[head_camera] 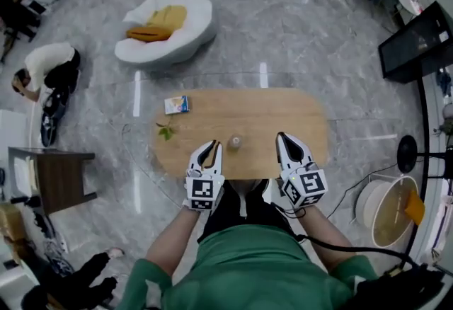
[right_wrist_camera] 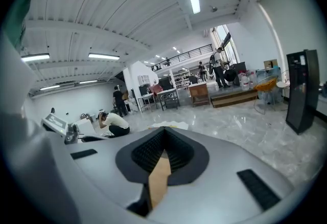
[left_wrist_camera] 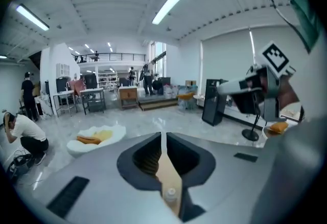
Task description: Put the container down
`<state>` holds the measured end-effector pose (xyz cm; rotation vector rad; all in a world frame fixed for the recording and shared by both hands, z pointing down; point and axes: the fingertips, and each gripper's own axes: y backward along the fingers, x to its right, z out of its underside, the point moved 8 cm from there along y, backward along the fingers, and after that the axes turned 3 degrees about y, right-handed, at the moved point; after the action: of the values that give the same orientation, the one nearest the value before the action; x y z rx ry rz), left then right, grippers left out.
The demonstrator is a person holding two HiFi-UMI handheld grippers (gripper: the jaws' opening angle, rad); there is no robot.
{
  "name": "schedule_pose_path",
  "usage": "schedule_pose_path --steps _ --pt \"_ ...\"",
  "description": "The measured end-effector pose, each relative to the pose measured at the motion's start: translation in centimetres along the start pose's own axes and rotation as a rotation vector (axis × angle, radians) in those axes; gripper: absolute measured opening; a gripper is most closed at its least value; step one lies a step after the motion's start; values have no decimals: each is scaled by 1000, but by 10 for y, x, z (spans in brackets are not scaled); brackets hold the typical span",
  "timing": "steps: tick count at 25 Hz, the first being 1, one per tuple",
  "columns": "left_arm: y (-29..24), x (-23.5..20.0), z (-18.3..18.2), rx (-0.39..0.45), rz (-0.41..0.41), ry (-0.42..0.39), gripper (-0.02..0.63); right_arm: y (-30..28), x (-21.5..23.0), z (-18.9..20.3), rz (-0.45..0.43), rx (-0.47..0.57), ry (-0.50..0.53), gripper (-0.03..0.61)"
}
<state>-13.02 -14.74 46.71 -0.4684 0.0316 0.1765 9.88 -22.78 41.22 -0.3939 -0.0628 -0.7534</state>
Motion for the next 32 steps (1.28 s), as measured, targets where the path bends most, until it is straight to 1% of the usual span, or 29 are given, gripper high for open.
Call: schedule_pose_path --steps 5,8,11,15,20,22,24,28,32 --pt "41 22 -81 180 19 17 43 35 -18 -39 -26 91 34 14" --pt "66 33 -117 266 35 18 43 56 -28 -57 -26 139 50 14" --pt "87 42 -143 329 49 -12 43 72 -36 -74 -22 181 62 14" --pt "103 52 -154 361 56 -29 43 90 -37 -87 -12 224 68 14" --pt "106 62 -147 370 63 -43 43 105 -32 -96 16 262 82 14" --pt "111 67 -150 358 69 -49 43 109 -30 -99 25 269 83 14" --pt "116 73 -156 363 87 -52 44 114 -30 -101 33 274 85 14" --pt "118 78 -168 407 103 -73 43 117 -27 -105 42 288 96 14" --pt "124 79 -178 442 106 -77 43 118 -27 -105 47 286 97 14"
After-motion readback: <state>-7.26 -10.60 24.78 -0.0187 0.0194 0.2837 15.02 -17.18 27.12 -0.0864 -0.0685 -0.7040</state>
